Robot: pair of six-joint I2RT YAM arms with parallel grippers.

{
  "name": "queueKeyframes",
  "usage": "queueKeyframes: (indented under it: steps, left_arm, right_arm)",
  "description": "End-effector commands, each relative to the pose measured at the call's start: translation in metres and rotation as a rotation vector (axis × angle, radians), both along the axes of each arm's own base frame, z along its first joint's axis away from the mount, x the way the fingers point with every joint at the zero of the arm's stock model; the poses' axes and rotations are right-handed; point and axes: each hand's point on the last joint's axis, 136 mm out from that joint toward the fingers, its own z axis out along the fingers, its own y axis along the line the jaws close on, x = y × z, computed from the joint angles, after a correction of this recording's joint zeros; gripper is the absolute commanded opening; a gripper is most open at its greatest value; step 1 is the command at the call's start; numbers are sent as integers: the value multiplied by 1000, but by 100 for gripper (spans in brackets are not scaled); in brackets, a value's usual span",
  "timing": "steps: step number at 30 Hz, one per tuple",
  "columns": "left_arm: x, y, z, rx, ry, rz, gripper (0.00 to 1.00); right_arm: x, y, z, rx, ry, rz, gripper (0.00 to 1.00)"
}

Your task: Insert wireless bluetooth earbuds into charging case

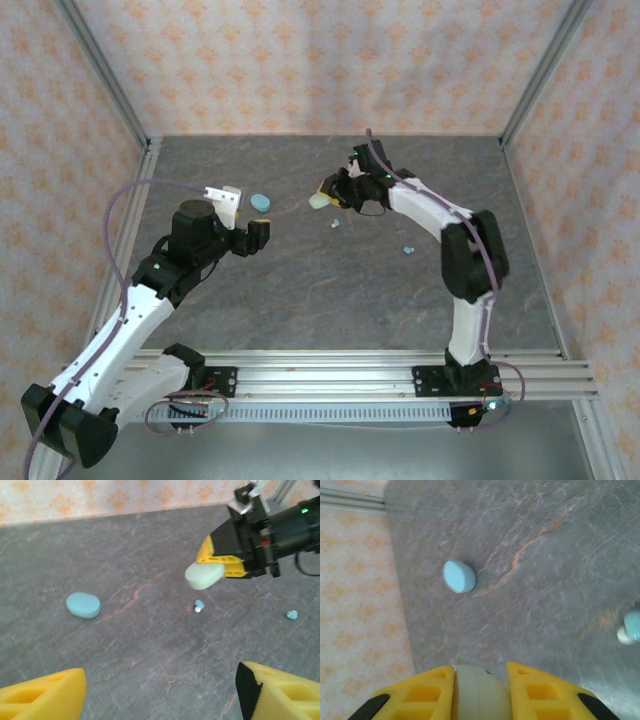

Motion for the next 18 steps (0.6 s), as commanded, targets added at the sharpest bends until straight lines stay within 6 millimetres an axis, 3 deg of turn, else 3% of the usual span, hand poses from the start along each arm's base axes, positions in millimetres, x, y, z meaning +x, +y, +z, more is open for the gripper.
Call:
queueKeyframes:
  steps: [1,7,13,18]
  left_arm:
    - [-5,24,-9,-2,41,128,79]
    - [-9,67,-27,55,107,323,83]
    - [-8,85,-35,45,135,413,84]
    - [-9,95,-41,43,161,454,84]
  right_arm:
    - [2,38,-7,16,-18,81,10]
    - [-22,92,-48,0,36,177,11]
    - [-57,138,-74,7,74,261,11]
    - [-81,149,-95,-4,107,287,16]
